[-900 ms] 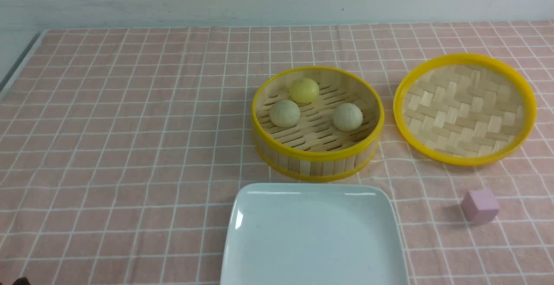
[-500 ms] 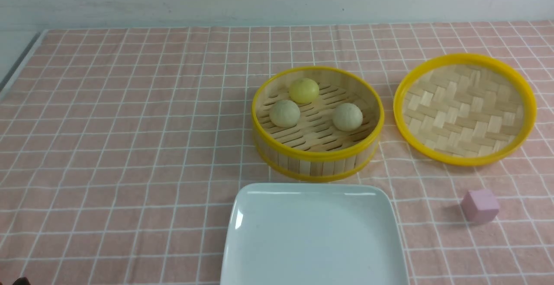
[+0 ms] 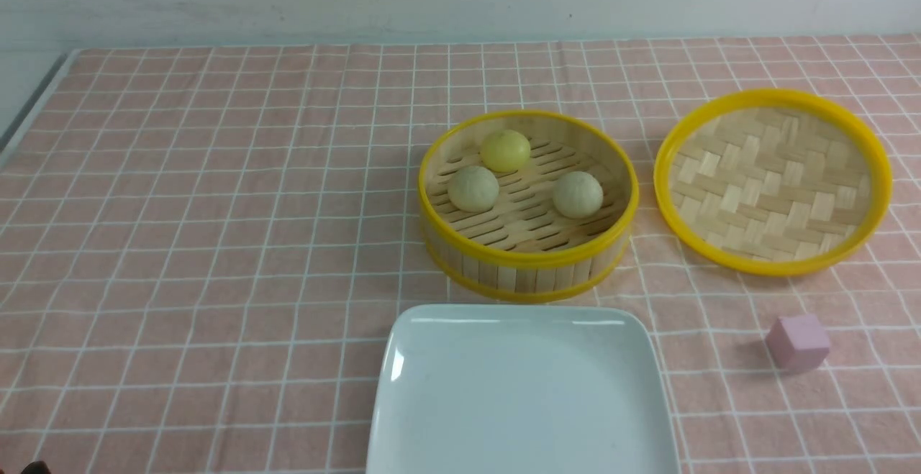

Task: Put the steamed buns into the plate on the pink tablecloth.
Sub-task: 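Reach toward a bun in the bamboo steamer with the right gripper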

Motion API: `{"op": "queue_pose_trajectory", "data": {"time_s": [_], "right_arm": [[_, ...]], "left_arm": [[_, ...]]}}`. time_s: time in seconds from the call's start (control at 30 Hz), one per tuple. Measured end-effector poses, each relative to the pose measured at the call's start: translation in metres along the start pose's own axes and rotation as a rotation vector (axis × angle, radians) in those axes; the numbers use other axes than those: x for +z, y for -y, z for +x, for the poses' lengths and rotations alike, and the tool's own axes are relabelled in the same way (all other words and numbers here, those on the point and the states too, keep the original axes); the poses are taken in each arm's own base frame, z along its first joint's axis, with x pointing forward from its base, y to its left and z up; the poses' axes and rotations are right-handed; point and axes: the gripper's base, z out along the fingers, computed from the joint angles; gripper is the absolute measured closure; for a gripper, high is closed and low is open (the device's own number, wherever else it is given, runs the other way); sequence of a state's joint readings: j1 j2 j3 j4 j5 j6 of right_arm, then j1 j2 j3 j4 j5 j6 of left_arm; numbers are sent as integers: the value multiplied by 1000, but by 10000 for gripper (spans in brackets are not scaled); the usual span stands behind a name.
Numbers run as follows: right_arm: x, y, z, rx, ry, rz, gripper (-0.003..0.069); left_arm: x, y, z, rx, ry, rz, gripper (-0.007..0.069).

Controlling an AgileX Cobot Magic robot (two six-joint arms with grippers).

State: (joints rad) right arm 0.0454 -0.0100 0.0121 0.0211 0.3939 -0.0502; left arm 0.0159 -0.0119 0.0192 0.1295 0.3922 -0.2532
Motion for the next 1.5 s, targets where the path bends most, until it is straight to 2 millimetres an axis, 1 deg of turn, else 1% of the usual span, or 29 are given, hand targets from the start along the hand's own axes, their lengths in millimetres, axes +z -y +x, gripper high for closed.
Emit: {"op": "queue_pose_trajectory", "data": {"time_s": [0.33, 0.4, 0.43, 0.47, 0.5, 0.53, 0.57, 0.6, 0.63, 0.7, 0.73, 0.77, 0.83, 1.0, 1.03, 1.1, 1.17, 1.2, 1.23, 1.27, 1.3, 1.33, 1.37, 1.43, 1.47, 1.5], "right_arm": [[0, 0, 0, -2, 1, 1, 419], [0, -1, -1, 38, 7, -8, 419], [0, -2, -1, 118, 10, -27, 419], [0, -5, -2, 248, 11, -58, 419], [0, -6, -1, 278, 10, -65, 419], [0, -10, -2, 503, 5, -119, 419], [0, -13, -3, 662, -5, -156, 419], [-1, -17, -4, 839, -18, -199, 419], [-1, -19, -4, 965, -31, -231, 419], [-2, -22, -7, 1129, -45, -276, 419], [-2, -22, -7, 1142, -46, -280, 419], [-3, -24, -9, 1226, -52, -306, 419], [-3, -24, -10, 1268, -46, -317, 419], [-3, -24, -11, 1279, -40, -323, 420], [-3, -24, -12, 1252, -33, -324, 429], [-7, -23, -20, 1182, 2, -338, 458], [-16, -22, -41, 1055, 94, -360, 518], [-21, -20, -55, 956, 152, -358, 561], [-22, -20, -57, 942, 155, -355, 568], [-24, -19, -67, 864, 180, -344, 608], [-26, -19, -82, 762, 189, -330, 659], [-24, -19, -89, 697, 169, -319, 669], [-24, -20, -90, 671, 159, -317, 669], [-16, -22, -100, 584, 68, -309, 670], [-4, -25, -104, 520, -67, -309, 671], [2, -26, -107, 496, -140, -312, 671]], "left_arm": [[0, 0, 0, 0, 0, 0, 382], [0, 0, 0, -13, 0, 2, 382], [0, 1, 0, -50, -1, 9, 382], [0, 2, 0, -130, -1, 26, 382], [0, 2, 0, -130, -1, 26, 382], [0, 6, 0, -315, -6, 66, 382], [0, 8, 0, -419, -11, 87, 382], [0, 11, 0, -608, -22, 127, 382], [0, 13, 0, -709, -32, 143, 382], [0, 15, -1, -871, -47, 172, 382], [-1, 16, -1, -900, -50, 177, 382], [-1, 17, -2, -982, -58, 191, 382], [-1, 17, -3, -1022, -55, 199, 382], [-1, 17, -5, -1044, -35, 208, 382], [-2, 17, -5, -1038, -39, 211, 382], [-6, 20, -13, -999, -45, 224, 382], [-16, 23, -32, -914, -10, 259, 384], [-22, 24, -43, -870, 13, 273, 391], [-24, 25, -46, -853, 16, 276, 400], [-28, 26, -55, -814, 21, 279, 419], [-31, 29, -68, -759, 5, 273, 460], [-30, 30, -74, -723, -31, 259, 496], [-28, 31, -75, -716, -48, 250, 504], [-24, 34, -83, -644, -141, 224, 573], [-18, 36, -88, -581, -238, 200, 603], [-13, 38, -90, -539, -312, 186, 615]]}}
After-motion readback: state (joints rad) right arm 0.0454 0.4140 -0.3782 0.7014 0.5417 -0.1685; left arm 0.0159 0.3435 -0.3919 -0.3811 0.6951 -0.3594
